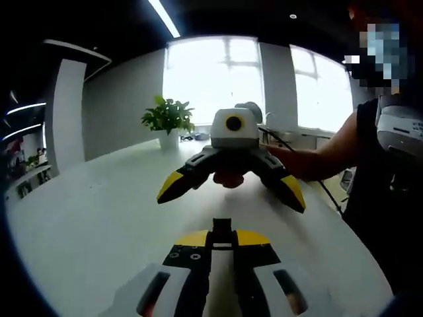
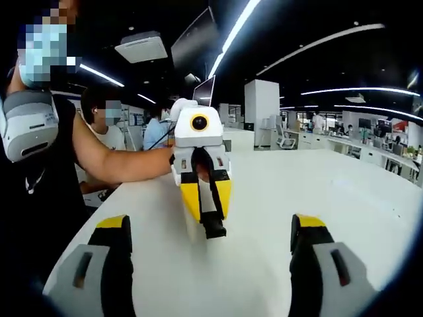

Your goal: Snap the two parts of the plastic buckle together until the buckle closes and remains connected.

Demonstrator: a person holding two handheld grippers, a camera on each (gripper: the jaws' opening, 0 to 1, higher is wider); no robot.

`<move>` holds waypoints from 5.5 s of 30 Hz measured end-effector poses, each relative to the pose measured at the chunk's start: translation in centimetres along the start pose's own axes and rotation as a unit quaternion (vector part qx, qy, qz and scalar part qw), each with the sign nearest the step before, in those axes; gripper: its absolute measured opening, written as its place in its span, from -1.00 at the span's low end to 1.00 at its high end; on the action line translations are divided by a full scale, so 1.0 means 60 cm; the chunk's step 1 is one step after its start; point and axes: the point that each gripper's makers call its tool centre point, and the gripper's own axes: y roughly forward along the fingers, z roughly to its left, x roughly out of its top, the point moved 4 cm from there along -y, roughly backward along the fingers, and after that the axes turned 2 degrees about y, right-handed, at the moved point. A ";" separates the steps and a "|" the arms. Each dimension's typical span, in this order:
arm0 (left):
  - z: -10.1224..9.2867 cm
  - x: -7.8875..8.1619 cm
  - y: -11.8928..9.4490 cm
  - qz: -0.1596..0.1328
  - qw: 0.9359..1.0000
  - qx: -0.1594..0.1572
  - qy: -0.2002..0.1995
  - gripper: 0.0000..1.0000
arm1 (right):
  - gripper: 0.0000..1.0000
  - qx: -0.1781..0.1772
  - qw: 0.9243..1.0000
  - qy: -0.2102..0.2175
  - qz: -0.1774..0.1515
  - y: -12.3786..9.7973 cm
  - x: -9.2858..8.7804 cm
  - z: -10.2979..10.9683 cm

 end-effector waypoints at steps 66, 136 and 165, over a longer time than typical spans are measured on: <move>0.142 0.001 -0.064 -0.012 0.951 0.294 -0.091 -0.81 | 0.98 -0.366 0.930 0.007 -0.033 -0.126 0.020 -0.200; 0.220 0.009 0.010 0.011 0.951 0.288 -0.114 -0.81 | 0.99 -0.351 0.934 0.049 -0.049 -0.136 0.022 -0.192; 0.257 0.020 0.026 0.010 0.950 0.286 -0.121 -0.81 | 0.95 -0.344 0.936 0.061 -0.042 -0.134 0.017 -0.191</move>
